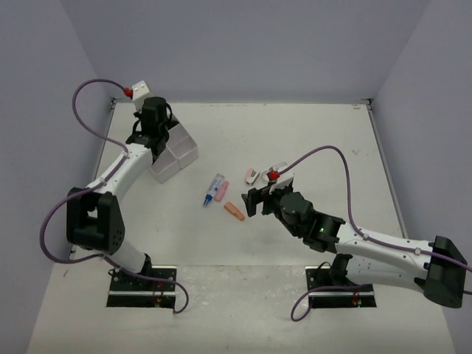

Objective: Sort the stationery into containers
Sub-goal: Place the pen in the storage box.

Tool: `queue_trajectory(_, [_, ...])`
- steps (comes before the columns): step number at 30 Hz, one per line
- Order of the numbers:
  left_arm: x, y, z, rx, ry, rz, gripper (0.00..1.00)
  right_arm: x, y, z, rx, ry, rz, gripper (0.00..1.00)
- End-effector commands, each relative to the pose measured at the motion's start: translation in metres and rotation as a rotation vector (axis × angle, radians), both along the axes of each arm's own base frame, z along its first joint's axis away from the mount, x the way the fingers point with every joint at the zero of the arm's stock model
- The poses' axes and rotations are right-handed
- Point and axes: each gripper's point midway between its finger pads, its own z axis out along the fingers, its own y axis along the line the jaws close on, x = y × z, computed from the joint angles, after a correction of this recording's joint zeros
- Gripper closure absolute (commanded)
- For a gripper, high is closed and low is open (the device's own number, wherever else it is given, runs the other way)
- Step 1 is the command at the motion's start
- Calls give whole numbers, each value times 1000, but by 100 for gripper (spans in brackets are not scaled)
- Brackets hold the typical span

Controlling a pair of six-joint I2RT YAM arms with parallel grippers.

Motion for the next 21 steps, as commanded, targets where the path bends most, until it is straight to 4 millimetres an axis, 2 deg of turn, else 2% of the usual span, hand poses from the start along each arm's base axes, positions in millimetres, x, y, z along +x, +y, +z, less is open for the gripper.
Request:
queue_trajectory(1, [29, 29, 24, 96, -104, 165, 100, 1, -1, 7, 70, -6, -16, 1])
queue_trajectory(5, [40, 27, 0, 103, -69, 161, 100, 3, 1, 7, 68, -3, -11, 1])
queue_trajectory(9, [38, 23, -25, 70, -44, 158, 100, 4, 2, 6, 65, 1, -5, 1])
queue_trajectory(14, [38, 11, -38, 46, -39, 121, 100, 7, 5, 3, 59, 12, 0, 1])
queue_trajectory(21, [35, -6, -45, 53, -29, 106, 100, 10, 11, -3, 46, 34, 10, 1])
